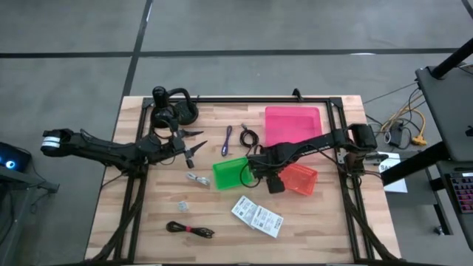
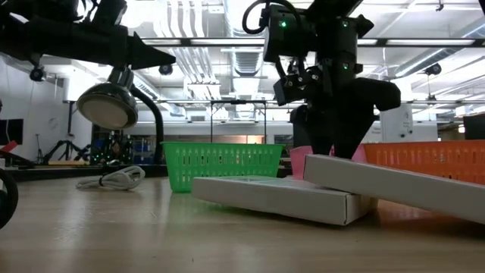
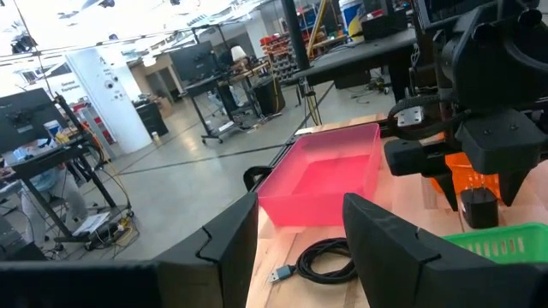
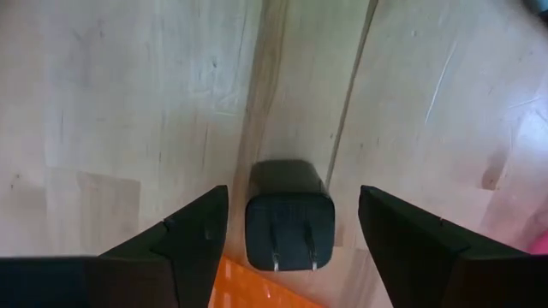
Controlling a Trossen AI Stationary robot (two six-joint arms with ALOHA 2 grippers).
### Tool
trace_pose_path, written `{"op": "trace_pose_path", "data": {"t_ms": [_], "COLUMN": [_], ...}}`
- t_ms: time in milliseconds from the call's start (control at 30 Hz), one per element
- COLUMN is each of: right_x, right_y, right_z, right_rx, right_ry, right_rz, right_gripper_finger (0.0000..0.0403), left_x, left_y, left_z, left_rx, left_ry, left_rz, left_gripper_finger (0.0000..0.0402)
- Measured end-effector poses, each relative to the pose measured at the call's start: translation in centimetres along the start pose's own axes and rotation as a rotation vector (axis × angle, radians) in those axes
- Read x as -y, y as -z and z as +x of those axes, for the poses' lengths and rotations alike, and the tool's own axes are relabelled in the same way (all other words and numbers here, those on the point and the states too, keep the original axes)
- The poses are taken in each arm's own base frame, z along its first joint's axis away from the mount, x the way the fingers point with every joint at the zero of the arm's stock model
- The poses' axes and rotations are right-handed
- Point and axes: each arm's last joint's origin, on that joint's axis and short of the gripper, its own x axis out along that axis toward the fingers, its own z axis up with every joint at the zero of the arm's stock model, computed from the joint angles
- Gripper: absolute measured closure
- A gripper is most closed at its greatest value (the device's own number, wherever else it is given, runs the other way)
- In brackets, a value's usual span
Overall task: Pick and place items into bin
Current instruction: Put the black charger adapter into the orange bin
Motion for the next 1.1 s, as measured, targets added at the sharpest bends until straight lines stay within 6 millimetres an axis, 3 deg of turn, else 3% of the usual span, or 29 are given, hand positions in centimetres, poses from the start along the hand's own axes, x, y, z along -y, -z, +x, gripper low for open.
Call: {"op": "trace_pose_path", "data": {"t_ms": [433, 933, 1100], "right_x": [-0.01, 0.01, 0.01], "right_y": [0.23, 0.22, 0.20], "right_z": [0.27, 0.26, 0.25], "right_rx": [-0.010, -0.010, -0.008], "right_ry": [-0.001, -0.001, -0.001], "right_rz": [-0.003, -0.015, -0.071], "right_gripper_finger": [0.0181, 0.0256, 0.0262], "left_x": [0.01, 0.00, 0.01], "left_y": [0.03, 0.02, 0.02], "left_z": [0.00, 0.00, 0.00], "left_rx": [-0.003, -0.002, -0.002], "left_ry": [0.001, 0.001, 0.001], "left_rz": [0.001, 0.001, 0.001], "left_gripper_finger": [0.0243, 0.0243, 0.0243]}}
